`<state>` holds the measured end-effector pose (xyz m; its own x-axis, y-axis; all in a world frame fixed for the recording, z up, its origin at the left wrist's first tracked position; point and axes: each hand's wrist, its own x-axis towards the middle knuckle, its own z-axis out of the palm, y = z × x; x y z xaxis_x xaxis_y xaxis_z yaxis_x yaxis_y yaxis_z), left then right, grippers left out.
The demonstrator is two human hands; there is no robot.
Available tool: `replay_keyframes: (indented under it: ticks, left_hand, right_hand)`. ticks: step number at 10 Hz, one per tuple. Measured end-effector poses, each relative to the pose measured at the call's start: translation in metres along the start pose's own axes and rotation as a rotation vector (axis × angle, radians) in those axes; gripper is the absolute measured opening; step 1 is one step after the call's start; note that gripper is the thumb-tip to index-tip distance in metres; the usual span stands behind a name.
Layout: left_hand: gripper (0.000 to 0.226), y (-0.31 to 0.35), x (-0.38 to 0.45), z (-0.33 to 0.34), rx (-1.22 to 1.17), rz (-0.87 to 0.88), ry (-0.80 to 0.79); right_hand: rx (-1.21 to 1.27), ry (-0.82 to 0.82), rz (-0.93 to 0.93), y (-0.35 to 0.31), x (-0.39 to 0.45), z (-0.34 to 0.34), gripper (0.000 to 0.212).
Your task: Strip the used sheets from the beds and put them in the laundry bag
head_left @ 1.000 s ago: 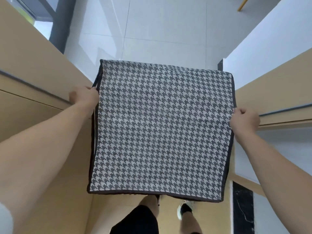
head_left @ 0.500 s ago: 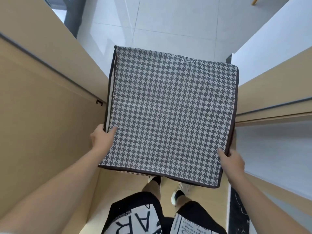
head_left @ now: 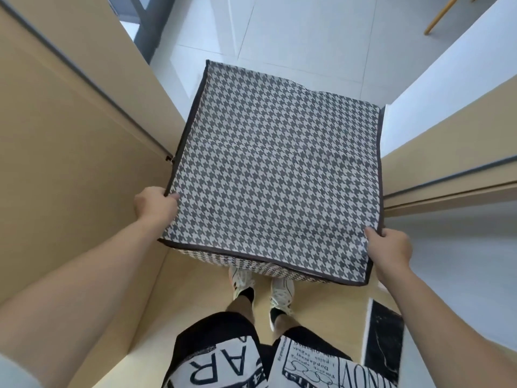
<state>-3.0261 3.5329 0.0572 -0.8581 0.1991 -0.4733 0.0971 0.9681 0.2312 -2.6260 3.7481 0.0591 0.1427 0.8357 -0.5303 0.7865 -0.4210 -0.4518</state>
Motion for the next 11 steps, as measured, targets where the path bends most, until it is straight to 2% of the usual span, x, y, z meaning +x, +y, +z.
replay_keyframes:
  ticks: [1,3,5,6,8,10,11]
  left_hand:
    - [0.032,-0.016,-0.02,0.018,0.077,-0.016,-0.056]
    - [0.029,-0.039,-0.06,0.029,0.095,-0.047,-0.101]
    - [0.047,-0.016,-0.086,-0.009,0.019,0.008,-0.101]
    - [0.048,0.004,-0.105,-0.028,-0.01,0.083,-0.112]
    - [0.054,0.042,-0.129,-0.079,-0.027,0.324,-0.093]
    - [0.055,0.044,-0.151,-0.133,-0.225,0.538,-0.067]
    - [0.056,0.022,-0.165,-0.156,-0.206,0.642,-0.009]
  right_hand:
    - [-0.047,-0.062,0.031,0.015,0.006,0.005,0.029]
    - [-0.091,-0.118,0.052,0.043,-0.002,0.014,0.038]
    - [-0.061,-0.151,-0.03,0.028,-0.008,-0.002,0.024]
    - [-0.074,-0.141,-0.109,0.008,-0.018,-0.015,0.016]
    - [-0.077,-0.177,-0.316,-0.043,-0.066,-0.054,0.053]
    - [-0.123,-0.158,-0.586,-0.079,-0.142,-0.079,0.061]
    - [-0.091,-0.09,-0.66,-0.078,-0.186,-0.075,0.061]
